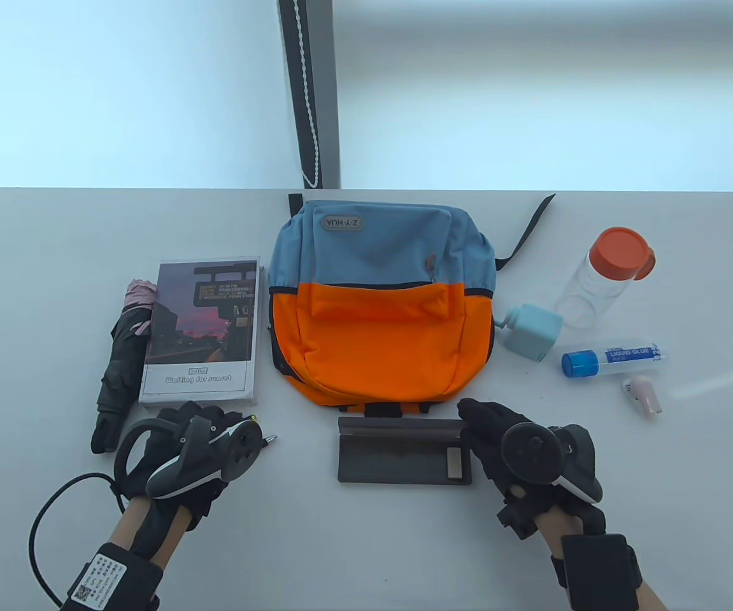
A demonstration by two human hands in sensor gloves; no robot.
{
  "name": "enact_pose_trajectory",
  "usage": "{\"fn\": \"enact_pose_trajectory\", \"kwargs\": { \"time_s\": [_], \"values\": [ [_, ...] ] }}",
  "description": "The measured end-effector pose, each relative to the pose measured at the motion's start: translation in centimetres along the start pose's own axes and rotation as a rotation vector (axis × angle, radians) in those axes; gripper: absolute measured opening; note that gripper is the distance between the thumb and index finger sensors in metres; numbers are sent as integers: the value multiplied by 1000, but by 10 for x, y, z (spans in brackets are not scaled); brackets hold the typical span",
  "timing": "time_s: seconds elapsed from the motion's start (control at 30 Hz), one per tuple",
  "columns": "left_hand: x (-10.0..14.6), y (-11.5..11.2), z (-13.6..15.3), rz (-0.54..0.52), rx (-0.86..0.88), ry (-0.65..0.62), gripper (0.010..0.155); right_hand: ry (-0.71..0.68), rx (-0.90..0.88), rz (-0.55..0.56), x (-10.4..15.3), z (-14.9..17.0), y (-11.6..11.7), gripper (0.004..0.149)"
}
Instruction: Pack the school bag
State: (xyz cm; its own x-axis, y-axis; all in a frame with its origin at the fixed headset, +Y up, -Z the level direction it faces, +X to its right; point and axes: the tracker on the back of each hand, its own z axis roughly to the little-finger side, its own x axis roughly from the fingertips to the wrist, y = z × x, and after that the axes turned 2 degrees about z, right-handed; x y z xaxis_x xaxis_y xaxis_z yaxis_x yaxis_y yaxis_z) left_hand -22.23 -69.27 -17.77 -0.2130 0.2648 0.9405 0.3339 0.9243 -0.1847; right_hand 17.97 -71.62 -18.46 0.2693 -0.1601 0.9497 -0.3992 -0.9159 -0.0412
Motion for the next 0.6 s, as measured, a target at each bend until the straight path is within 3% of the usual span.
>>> {"fn": "enact_pose_trajectory", "kwargs": {
  "time_s": [0.17, 0.6],
  "values": [
    [5, -17, -7, 4, -33, -9, 60, -5, -2, -3, 1, 1, 0, 52],
    [-10, -31, -28, -17, -139, -18, 57, -12, 11, -2, 2, 0, 1, 52]
  ]
}}
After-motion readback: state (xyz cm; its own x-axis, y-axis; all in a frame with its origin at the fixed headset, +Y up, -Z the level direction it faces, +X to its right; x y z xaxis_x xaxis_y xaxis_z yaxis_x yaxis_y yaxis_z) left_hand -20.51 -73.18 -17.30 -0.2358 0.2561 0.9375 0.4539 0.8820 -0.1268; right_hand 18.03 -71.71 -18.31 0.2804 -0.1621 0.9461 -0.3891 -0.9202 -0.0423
